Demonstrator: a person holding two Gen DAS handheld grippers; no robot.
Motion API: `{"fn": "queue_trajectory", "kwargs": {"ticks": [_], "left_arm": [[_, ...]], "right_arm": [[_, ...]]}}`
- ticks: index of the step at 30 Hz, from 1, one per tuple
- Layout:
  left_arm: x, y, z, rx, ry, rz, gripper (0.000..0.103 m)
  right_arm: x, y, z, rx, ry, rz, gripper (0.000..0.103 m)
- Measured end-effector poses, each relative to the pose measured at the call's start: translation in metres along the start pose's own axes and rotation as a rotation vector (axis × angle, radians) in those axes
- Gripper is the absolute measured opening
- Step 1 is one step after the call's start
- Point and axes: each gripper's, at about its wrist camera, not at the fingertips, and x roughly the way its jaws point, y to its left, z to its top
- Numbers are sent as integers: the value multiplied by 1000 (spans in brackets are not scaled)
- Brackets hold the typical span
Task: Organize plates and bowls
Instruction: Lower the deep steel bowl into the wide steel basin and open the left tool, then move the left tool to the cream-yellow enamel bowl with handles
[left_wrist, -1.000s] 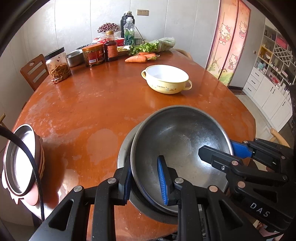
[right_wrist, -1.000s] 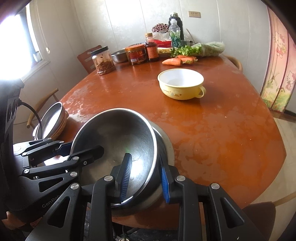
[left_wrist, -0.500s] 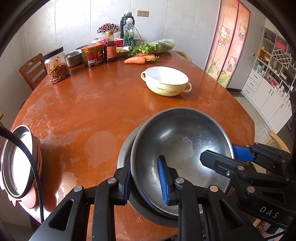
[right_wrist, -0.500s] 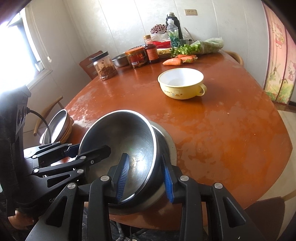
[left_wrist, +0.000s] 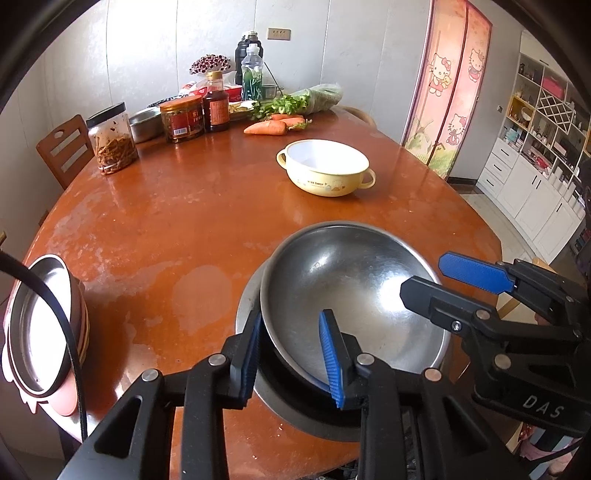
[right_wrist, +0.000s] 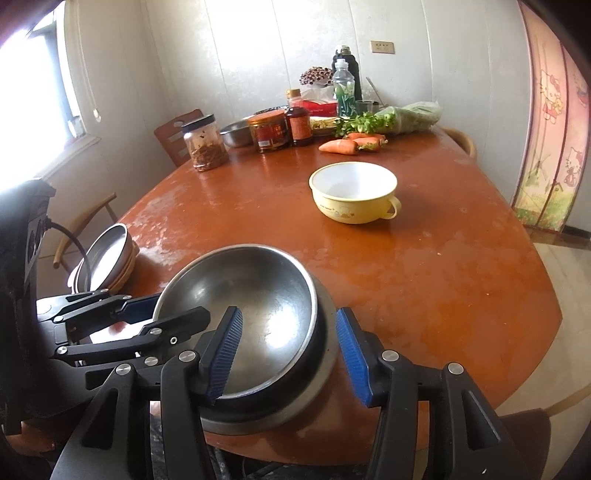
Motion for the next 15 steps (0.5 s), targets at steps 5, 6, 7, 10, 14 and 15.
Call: {"fn": "queue_trajectory", "kwargs": {"ticks": [5, 6, 7, 10, 14, 15], "left_arm": [[-6, -2, 1, 10, -22, 13, 35], [-9, -2, 1, 11, -31, 11, 35], [-11, -2, 1, 13, -39, 11, 36], [-15, -3, 2, 18, -48, 18, 36], [-19, -4, 2, 21, -57, 29, 38], [-20, -5, 2, 23, -59, 32, 39]], "right_arm": [[-2, -1, 1, 2, -10, -17, 56], [-2, -2, 1, 4, -12, -21, 56], [-2, -3, 1, 4, -15, -25, 57], [-4, -4, 2, 3, -21, -38, 57], [-9, -5, 2, -2, -38, -55, 57], [-10, -6, 2, 0, -43, -54, 57]]}}
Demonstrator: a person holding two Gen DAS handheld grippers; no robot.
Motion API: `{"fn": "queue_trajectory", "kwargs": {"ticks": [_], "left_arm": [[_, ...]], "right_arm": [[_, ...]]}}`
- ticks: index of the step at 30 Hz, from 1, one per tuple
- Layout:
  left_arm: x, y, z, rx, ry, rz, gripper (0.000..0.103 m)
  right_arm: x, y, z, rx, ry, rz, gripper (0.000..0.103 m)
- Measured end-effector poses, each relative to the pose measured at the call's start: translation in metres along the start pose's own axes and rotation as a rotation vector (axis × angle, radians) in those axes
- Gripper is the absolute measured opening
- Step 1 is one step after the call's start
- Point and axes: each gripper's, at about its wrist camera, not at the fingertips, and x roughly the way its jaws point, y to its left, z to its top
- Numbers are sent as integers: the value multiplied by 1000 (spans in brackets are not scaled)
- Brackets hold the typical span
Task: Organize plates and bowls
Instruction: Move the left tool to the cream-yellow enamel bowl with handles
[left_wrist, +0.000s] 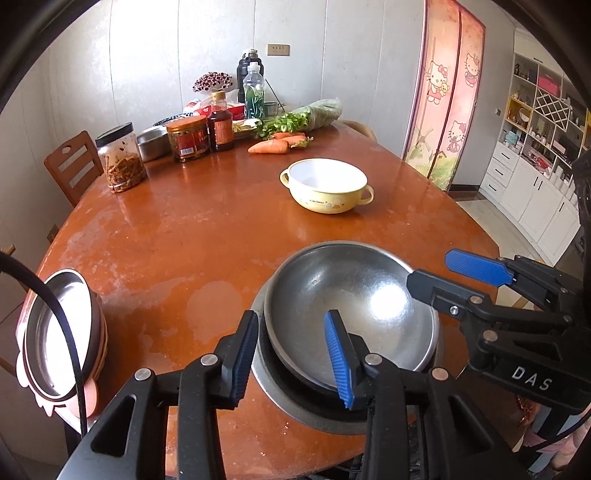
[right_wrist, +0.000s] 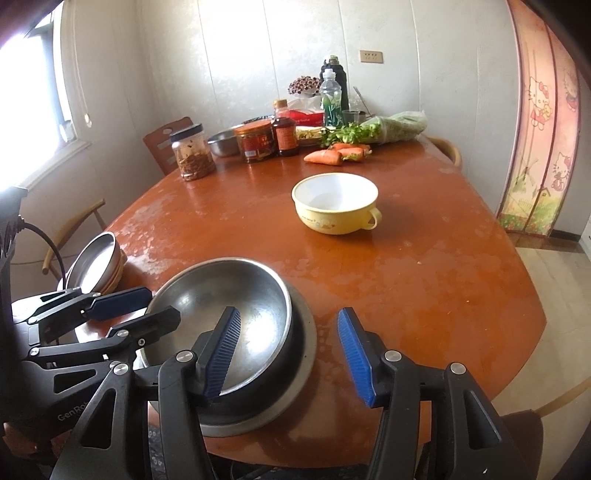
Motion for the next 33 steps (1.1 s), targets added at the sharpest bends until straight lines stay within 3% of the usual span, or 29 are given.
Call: {"fn": "queue_trajectory", "kwargs": {"ticks": [3, 18, 23, 33], "left_arm": [[-3, -1, 2, 2, -10, 7, 45], [-10, -7, 21, 10, -37, 41, 56], [-1, -8, 41, 22, -50, 48, 58], [41, -3, 96, 13, -20, 23, 59]], "right_arm": [[-3, -2, 1, 7, -11, 5, 65], [-18, -18, 13, 18, -74, 29, 67], [-12, -30, 25, 25, -80, 52, 67], [26, -65, 68, 35, -70, 2, 72]]}}
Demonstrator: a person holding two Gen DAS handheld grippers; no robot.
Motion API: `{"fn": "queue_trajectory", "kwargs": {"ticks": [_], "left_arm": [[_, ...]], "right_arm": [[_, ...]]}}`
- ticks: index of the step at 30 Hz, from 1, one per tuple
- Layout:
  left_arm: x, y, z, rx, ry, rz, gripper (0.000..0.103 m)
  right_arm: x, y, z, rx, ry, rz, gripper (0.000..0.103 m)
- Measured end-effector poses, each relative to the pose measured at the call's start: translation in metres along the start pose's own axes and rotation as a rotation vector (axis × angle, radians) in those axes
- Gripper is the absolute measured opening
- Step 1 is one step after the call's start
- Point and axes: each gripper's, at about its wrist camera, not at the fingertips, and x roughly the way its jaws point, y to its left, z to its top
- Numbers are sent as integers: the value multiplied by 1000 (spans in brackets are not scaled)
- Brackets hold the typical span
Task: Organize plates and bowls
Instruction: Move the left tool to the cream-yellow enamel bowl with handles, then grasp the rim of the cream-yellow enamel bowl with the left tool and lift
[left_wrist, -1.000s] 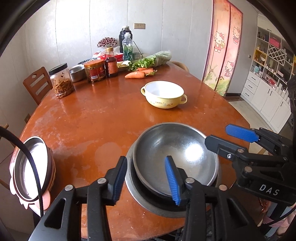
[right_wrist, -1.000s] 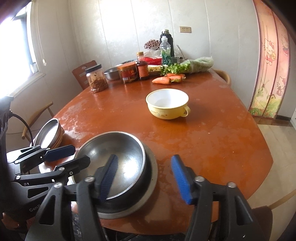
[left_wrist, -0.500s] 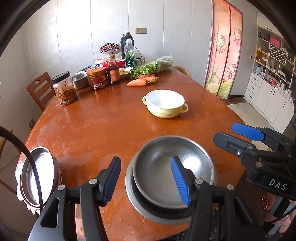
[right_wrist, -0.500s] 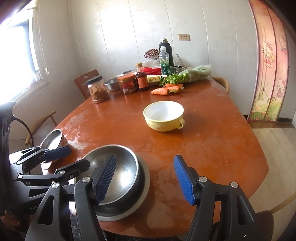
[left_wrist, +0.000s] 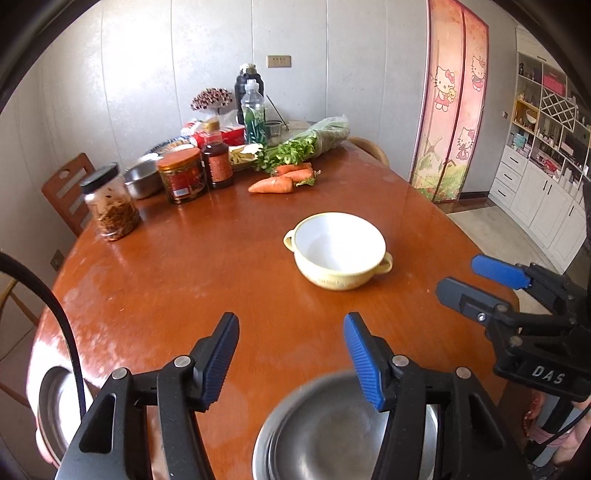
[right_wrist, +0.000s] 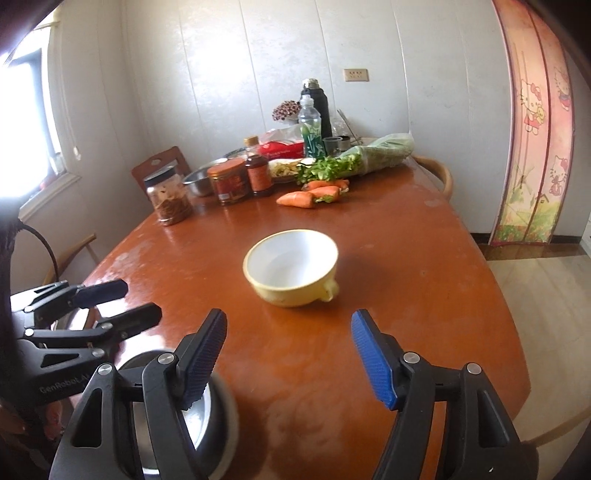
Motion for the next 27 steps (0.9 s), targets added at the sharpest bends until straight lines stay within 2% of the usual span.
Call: {"fn": "queue_trajectory", "kwargs": {"ticks": [5, 10, 14, 17, 27], "left_arm": [[29, 2, 22, -13, 54, -36, 59], [59, 4, 38, -19, 110, -10, 61], [84, 6, 48, -47, 169, -70, 63], [98, 2, 52, -33, 190, -43, 63], [132, -8, 60, -1, 255, -22, 63]], "right_arm": [[27, -15, 17, 8, 20, -4, 72], [57, -33, 31, 34, 47, 6, 72], [82, -42, 37, 29, 83, 7, 71], [101, -46, 41, 19, 117, 28, 62], [148, -52, 44, 16, 211, 61, 37]]}}
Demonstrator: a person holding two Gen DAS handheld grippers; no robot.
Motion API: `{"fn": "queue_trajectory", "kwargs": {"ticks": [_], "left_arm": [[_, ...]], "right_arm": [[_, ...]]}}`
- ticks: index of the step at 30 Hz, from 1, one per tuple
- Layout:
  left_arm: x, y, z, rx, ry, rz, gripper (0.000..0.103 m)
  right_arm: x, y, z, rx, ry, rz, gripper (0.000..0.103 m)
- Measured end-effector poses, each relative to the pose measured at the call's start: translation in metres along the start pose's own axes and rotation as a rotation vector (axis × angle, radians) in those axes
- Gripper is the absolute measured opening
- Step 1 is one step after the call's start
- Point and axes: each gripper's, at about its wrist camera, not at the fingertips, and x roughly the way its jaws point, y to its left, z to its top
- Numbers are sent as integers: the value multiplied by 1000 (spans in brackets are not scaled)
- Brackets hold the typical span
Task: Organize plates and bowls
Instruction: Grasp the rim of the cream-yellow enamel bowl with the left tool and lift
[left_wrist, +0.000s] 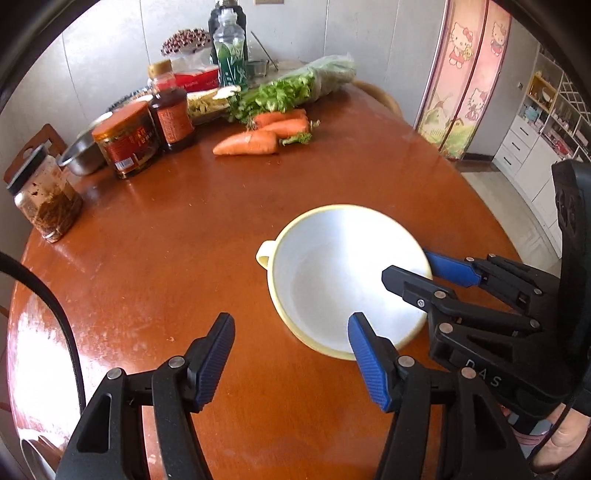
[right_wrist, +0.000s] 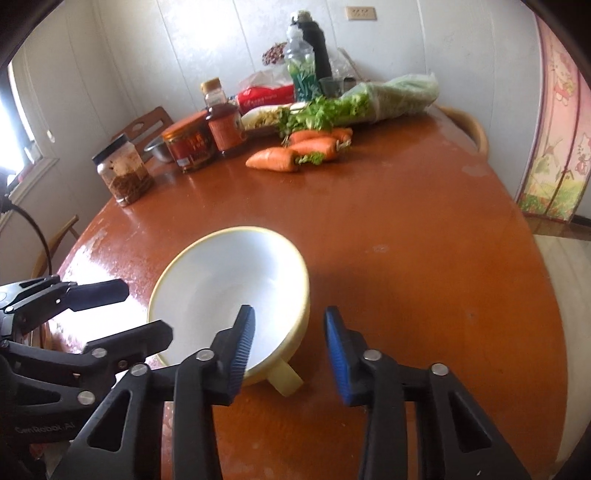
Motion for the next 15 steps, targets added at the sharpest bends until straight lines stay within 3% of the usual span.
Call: {"fn": "queue_trajectory", "kwargs": {"ticks": [8, 15], "left_arm": [[19, 11, 1, -38, 74, 3, 63], [25, 25, -3, -92, 115, -32, 59]], "right_arm": [[11, 0, 2, -14, 20, 36, 25], [10, 8, -2, -28, 56, 61, 24]]}}
